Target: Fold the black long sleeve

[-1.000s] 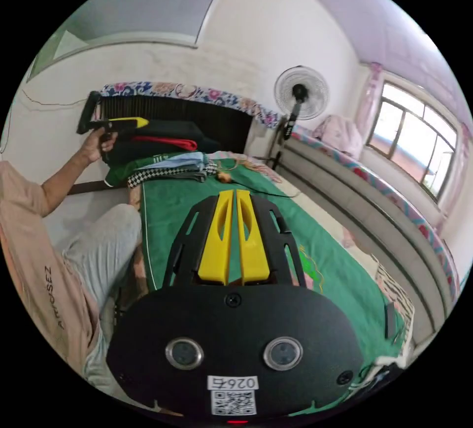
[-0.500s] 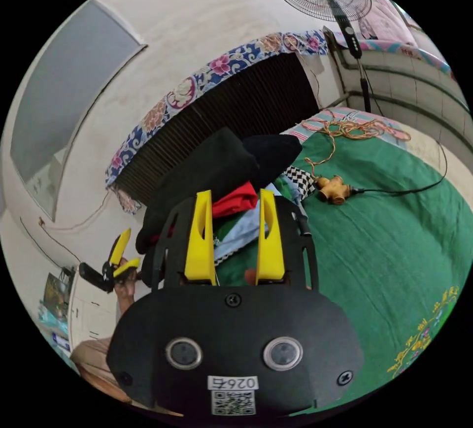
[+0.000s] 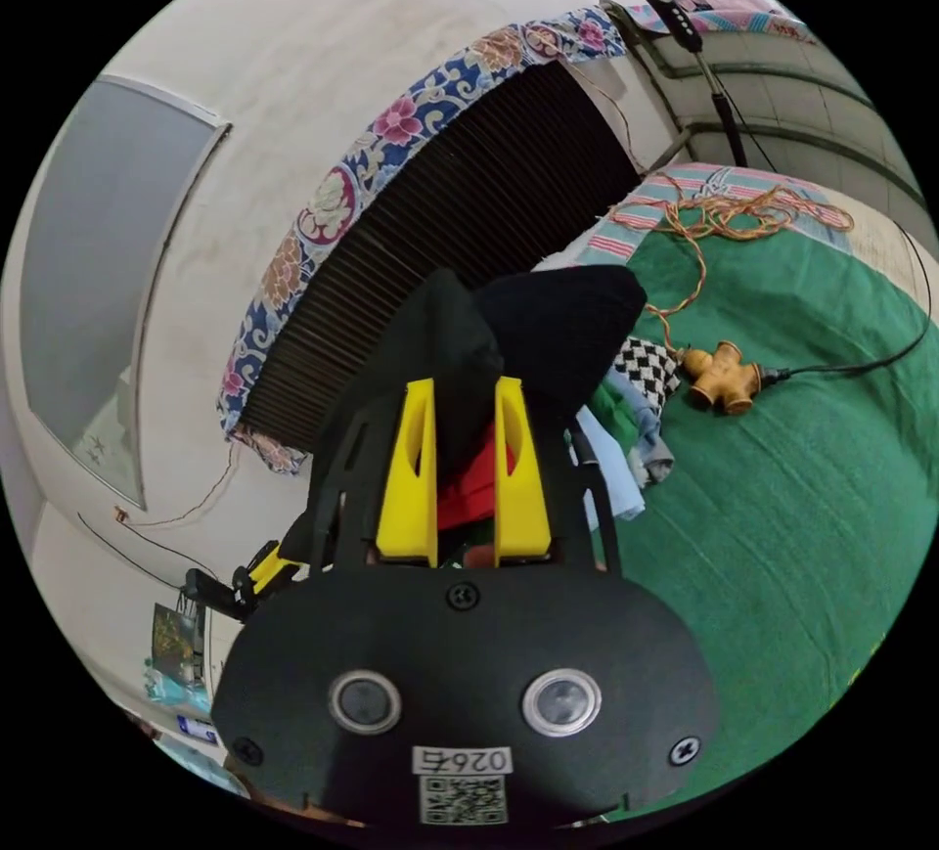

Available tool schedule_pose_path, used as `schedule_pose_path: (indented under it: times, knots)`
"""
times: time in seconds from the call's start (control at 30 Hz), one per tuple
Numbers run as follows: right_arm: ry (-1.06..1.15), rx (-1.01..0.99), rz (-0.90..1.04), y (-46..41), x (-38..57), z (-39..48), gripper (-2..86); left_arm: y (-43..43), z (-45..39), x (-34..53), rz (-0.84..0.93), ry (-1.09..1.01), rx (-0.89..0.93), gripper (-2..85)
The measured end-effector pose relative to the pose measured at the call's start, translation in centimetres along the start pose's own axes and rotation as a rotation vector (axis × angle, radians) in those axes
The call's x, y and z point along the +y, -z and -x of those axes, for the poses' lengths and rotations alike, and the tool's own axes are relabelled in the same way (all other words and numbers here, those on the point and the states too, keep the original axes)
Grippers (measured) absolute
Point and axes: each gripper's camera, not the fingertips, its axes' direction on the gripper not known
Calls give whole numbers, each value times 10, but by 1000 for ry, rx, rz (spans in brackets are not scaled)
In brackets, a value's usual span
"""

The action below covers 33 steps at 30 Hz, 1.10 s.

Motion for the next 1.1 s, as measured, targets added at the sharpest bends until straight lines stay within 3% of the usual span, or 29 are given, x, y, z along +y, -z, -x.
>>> schedule_pose_path:
  times: [0.2,0.37,0.47,0.6,0.83,0.97,1.03,1.1]
  knots:
    - [121,89,-57,26,-28,65,28,71,49,-66,-201,92,19,13]
    - [329,-11,-214,104,-21,135,17,139,55,-126,-373,81,30,11]
    - [454,-61,-313,190,8,151,17,182,35,-152,-511,6,158,11]
    - [499,4,-369,304,54,137,18,200,6,-187,-599,-55,497,11]
    - [150,287,-308,437,97,19,16,50,-85,-292,-349,109,1134,12]
    - [-17,328,-463,510,119,-40,15,-9,-145,-339,-289,236,1305,16]
    - [14,365,-522,541,143,-43,16,-20,-181,-356,-274,161,1448,23]
    - [-7,455,-494,563,172,-49,20,-23,-208,-358,-181,11,1477,33]
